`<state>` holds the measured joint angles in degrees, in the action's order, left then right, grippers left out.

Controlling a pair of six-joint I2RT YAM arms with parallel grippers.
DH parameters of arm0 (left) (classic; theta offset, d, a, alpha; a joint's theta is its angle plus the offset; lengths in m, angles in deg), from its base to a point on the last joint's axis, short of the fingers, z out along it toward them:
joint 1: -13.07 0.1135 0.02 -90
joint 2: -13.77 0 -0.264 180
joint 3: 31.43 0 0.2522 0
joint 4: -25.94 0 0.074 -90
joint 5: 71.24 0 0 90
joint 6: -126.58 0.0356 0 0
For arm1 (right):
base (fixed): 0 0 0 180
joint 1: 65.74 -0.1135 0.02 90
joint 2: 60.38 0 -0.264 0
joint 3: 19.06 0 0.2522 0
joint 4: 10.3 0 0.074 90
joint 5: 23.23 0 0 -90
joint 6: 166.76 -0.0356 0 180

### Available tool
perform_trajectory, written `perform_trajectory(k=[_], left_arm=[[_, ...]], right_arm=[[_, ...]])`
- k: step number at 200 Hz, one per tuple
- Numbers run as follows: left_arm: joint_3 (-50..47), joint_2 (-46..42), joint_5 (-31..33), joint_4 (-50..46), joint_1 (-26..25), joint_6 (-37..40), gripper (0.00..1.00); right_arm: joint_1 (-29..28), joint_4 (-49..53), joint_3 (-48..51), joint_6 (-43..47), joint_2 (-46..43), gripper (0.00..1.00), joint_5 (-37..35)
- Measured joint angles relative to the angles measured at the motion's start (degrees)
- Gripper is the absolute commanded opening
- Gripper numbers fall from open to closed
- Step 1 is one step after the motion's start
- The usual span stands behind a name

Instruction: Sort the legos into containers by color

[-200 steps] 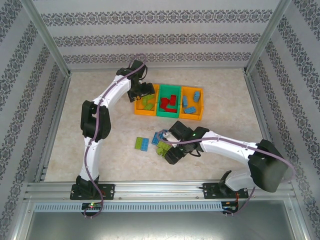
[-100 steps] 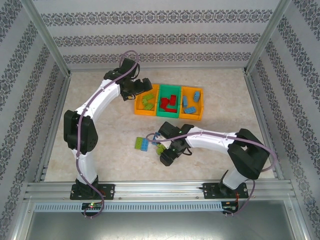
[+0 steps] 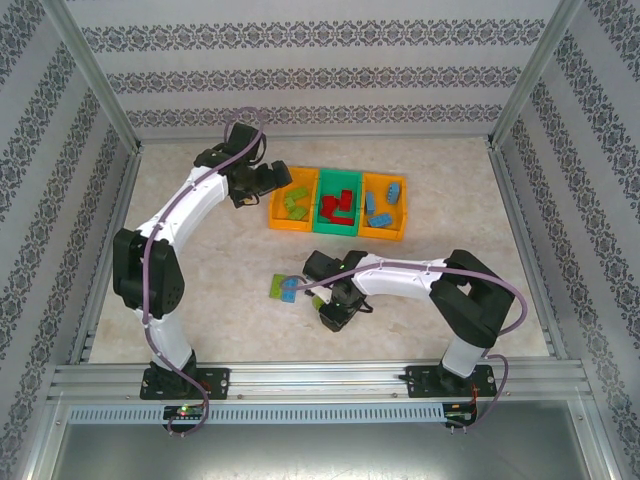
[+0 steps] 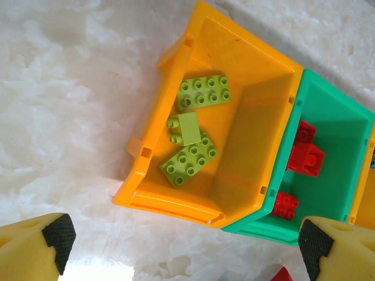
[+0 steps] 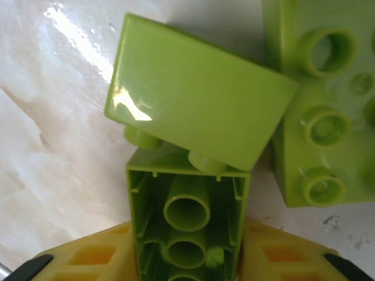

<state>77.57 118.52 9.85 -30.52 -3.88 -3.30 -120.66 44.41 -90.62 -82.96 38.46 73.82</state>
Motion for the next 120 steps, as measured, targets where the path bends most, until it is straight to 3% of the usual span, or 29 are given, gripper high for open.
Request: perform_trajectory(k=[34,75,95,120], left_arm=[[-0.1,-0.3,0.0,0.0,0.2,0.3,0.99],[-2.0,-1.1,0.7,0.0,0.4,2.3,0.99],[-4.1,-2.3,1.0,0.1,1.0,2.7,0.99],[-7.4,-4.3,1.3,0.1,1.7,3.4,1.0]], right_arm=[[-0.1,1.2,-0.1,-0.5,-1.6,0.31,0.3],[0.8,-0.3,-0.6,-0.5,-13.5,0.3,3.9],[4.4,-2.7,-2.9,-1.7,-15.3,0.29,7.5],[11.9,-7.3,-7.7,-5.7,-10.9,0.28,13.2]])
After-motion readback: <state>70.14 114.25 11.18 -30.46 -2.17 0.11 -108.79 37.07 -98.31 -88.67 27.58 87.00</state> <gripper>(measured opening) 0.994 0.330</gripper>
